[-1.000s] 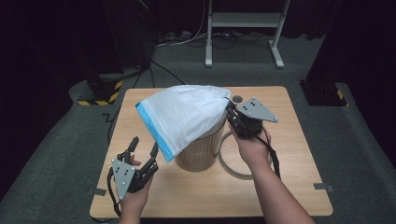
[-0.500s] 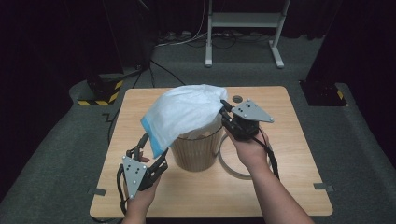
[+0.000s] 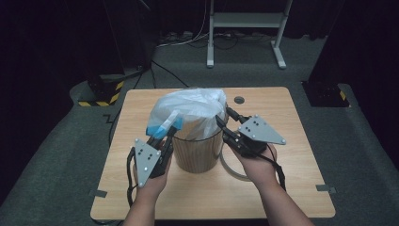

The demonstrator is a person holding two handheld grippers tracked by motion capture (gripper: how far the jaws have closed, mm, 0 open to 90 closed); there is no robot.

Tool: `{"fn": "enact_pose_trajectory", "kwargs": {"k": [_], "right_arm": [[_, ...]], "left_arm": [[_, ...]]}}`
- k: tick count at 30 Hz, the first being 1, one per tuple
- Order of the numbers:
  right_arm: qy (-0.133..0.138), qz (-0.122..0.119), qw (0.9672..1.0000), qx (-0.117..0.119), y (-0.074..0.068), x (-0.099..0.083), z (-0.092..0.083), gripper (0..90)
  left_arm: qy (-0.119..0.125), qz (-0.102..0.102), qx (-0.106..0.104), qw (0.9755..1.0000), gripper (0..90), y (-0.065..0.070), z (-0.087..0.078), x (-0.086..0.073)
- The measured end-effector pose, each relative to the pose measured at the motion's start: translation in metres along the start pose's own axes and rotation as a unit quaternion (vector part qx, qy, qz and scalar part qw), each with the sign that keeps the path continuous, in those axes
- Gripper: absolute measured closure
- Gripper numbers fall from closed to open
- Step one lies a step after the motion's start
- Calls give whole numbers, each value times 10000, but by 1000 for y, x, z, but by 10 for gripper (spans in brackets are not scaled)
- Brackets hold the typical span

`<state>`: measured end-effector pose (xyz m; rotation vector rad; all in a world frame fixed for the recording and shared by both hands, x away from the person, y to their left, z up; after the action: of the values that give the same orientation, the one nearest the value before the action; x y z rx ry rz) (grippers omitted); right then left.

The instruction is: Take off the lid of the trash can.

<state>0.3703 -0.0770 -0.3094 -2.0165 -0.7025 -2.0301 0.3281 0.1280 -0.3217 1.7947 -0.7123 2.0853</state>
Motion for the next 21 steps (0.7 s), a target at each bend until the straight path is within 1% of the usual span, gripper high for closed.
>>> {"fn": "enact_pose_trajectory", "kwargs": {"k": [4, 6, 8, 11, 13, 14, 19, 21], "right_arm": [[253, -44, 9996, 98, -6, 9, -14, 623], [352, -54, 9992, 168, -10, 13, -19, 647], [398, -63, 9988, 287, -16, 16, -20, 661], [463, -136, 9981, 377, -24, 20, -19, 663], [481, -121, 9978, 431, -30, 23, -16, 661], [486, -135, 9978, 430, -31, 24, -15, 659], [379, -93, 9978, 539, -41, 23, -4, 643], [327, -85, 9981, 518, -44, 21, 0, 651]], "left_arm": [[-119, -143, -96, 9998, 889, 2, 17, 8], [-173, -147, -129, 9997, 887, 4, 24, 10], [-210, -118, -170, 9996, 884, 7, 29, 11], [-248, -112, -195, 9994, 880, 10, 34, 11], [-270, -138, -216, 9993, 878, 12, 36, 9], [-278, -114, -208, 9993, 877, 12, 36, 9], [-265, -128, -235, 9993, 877, 13, 35, 8], [-267, -73, -269, 9993, 877, 14, 34, 8]]}}
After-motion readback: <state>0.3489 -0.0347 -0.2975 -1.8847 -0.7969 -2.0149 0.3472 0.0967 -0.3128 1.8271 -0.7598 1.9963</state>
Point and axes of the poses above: each handheld gripper's, and its own axes: z roughly forward along the jaws, x roughly out of its top, y roughly to its right, the point moved 4 cm from there along z, roughly forward along the jaws, and after that the axes turned 10 degrees about -x, right-handed, at the moved point
